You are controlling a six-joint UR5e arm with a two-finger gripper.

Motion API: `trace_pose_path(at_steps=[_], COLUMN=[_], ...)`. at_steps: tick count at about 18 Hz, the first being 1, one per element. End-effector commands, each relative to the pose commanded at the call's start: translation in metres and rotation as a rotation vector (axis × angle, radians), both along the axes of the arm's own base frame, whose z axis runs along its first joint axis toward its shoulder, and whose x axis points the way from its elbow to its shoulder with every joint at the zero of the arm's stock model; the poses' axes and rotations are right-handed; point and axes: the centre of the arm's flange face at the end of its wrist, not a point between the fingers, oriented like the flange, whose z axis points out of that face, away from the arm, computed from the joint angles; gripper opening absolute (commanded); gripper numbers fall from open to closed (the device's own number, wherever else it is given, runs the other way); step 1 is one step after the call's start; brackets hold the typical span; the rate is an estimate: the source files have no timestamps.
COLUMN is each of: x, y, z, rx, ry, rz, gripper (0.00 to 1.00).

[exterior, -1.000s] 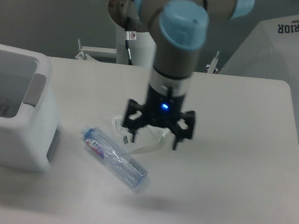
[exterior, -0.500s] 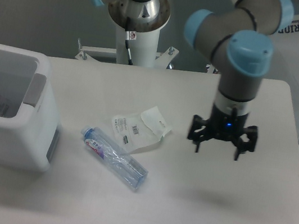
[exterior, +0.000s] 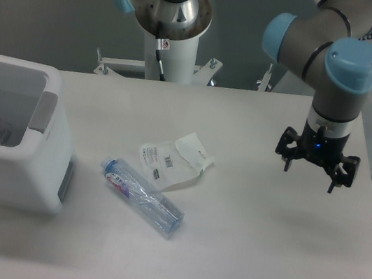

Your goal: Open the trash can

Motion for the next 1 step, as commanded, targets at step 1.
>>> trace_pose_path(at_steps=[1], x=[0.0006], y=[-0.0002], z=[-0.0015], rx=[-0.001], ry=[-0.003], rz=[0.000], gripper=[1.00])
